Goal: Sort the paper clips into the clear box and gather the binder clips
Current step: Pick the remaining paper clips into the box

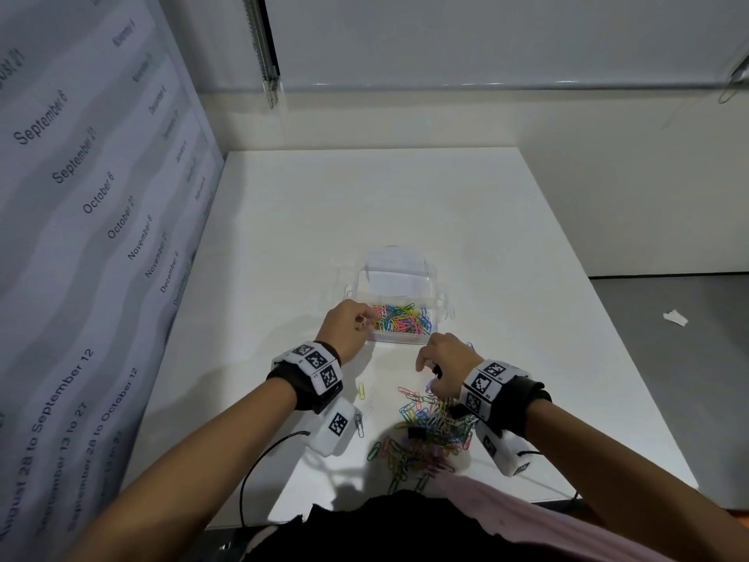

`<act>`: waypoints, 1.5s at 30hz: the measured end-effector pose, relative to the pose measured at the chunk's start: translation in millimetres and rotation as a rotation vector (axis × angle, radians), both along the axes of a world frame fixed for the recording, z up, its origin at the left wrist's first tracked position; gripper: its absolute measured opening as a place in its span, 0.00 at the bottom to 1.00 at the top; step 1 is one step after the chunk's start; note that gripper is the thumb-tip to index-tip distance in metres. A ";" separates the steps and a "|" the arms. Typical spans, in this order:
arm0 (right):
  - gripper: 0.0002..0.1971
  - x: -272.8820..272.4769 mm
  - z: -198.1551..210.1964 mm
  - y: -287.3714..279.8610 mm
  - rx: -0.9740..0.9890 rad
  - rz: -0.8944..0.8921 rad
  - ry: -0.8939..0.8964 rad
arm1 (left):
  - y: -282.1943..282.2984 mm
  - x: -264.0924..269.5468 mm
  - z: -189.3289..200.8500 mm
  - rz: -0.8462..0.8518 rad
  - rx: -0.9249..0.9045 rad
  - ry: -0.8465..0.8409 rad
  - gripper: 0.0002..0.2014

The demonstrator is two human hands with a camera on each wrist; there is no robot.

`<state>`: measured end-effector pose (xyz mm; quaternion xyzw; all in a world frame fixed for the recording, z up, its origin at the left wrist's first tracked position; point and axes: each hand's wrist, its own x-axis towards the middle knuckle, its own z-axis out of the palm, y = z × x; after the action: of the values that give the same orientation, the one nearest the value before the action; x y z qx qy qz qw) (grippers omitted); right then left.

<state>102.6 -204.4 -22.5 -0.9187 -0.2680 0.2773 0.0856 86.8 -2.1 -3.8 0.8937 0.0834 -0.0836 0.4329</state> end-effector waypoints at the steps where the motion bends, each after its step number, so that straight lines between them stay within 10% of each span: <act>1: 0.19 -1.4 1.1 3.3 -0.005 0.037 0.009 | 0.6 -4.6 0.8 -0.043 0.029 -0.021 0.09; 10: 0.38 -12.7 -9.2 17.8 -0.147 0.300 0.107 | 15.1 -48.2 -24.7 -0.622 0.395 0.332 0.40; 19: 0.12 -33.0 -10.5 27.1 0.009 0.146 0.089 | -7.6 -62.1 -39.4 -0.518 0.310 0.202 0.18; 28: 0.27 -26.3 -8.6 23.0 -0.041 0.134 0.109 | -16.2 -63.6 -41.0 -0.435 0.289 0.223 0.32; 32: 0.18 -30.3 -13.2 25.7 -0.025 0.112 0.112 | -22.9 -66.8 -48.0 -0.409 0.309 0.193 0.37; 45: 0.13 -13.6 4.8 18.8 0.114 -0.062 0.045 | -21.2 -63.6 -49.6 -0.378 0.317 0.181 0.10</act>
<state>89.0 -185.6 -17.7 -0.9136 -0.2529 0.2794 0.1525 23.2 -23.3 -53.4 0.9389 -0.0349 -0.2285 0.2549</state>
